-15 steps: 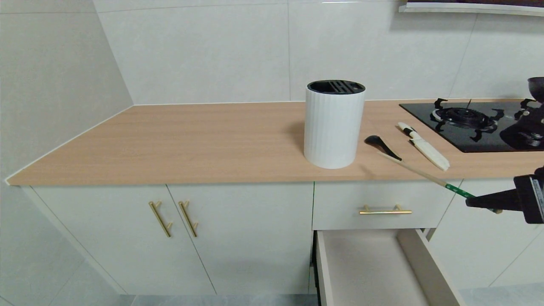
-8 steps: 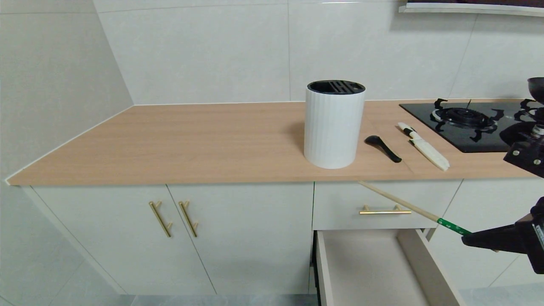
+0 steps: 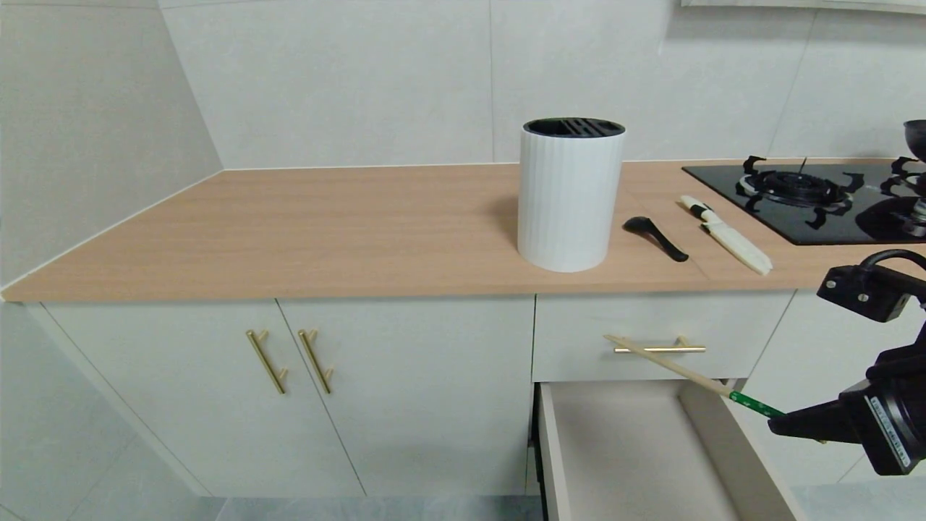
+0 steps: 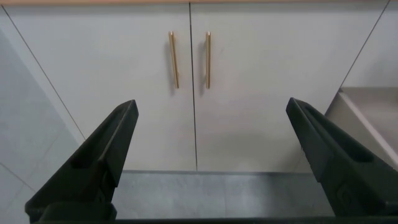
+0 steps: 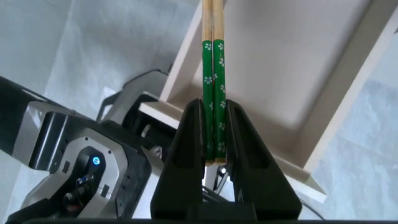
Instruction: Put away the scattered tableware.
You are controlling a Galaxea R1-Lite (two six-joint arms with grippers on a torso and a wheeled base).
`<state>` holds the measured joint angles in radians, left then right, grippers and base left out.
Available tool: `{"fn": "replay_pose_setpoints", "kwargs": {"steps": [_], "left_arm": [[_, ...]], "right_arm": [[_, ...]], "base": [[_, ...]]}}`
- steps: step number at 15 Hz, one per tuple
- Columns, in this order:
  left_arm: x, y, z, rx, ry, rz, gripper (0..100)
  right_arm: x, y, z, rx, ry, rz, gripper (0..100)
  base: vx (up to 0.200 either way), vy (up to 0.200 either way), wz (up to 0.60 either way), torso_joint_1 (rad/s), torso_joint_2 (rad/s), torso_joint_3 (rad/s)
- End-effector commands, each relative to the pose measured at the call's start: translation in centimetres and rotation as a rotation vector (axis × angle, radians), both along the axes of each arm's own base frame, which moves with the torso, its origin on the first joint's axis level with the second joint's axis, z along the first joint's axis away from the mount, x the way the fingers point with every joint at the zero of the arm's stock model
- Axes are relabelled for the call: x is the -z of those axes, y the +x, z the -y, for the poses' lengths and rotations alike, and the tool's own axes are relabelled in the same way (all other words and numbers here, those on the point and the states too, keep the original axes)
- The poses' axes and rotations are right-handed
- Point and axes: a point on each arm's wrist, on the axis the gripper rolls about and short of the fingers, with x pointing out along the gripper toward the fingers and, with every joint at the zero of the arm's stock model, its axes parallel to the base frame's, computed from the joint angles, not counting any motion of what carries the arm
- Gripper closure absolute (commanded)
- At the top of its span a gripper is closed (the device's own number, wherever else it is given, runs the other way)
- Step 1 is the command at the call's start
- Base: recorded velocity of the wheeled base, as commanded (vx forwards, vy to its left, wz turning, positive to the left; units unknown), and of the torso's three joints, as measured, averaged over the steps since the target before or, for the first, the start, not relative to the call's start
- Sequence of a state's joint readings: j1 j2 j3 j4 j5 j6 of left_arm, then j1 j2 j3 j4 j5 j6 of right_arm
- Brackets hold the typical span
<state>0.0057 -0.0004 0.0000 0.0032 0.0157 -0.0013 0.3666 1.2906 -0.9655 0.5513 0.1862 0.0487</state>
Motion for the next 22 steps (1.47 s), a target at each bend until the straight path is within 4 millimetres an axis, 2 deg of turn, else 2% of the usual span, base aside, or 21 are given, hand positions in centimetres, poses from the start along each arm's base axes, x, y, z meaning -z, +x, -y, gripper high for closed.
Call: {"fn": "replay_pose_setpoints", "kwargs": {"steps": [1,13,18,20,22], "left_arm": [[0.0,0.0,0.0,0.0,0.0,0.0,0],[0.0,0.0,0.0,-0.002,0.0,0.0,0],[0.0,0.0,0.0,-0.002,0.0,0.0,0],[0.0,0.0,0.0,-0.002,0.0,0.0,0],[0.0,0.0,0.0,-0.002,0.0,0.0,0]], "right_arm": [[0.3,0.2,-0.1,0.001,-0.006,-0.014,100],[0.7,0.7,-0.2,0.004,-0.018,-0.034,100],[0.7,0.7,-0.3,0.005,-0.016,-0.035,100],[1.3,1.5,-0.6,0.005,-0.025,-0.058,100],[3.6,4.0,-1.5,0.012,-0.054,-0.142,100]], "base": [[0.0,0.0,0.0,-0.173,0.45,0.281],[0.0,0.0,0.0,-0.135,0.44,0.301],[0.0,0.0,0.0,-0.02,0.07,0.044],[0.0,0.0,0.0,0.0,0.0,0.0],[0.0,0.0,0.0,0.0,0.0,0.0]]}}
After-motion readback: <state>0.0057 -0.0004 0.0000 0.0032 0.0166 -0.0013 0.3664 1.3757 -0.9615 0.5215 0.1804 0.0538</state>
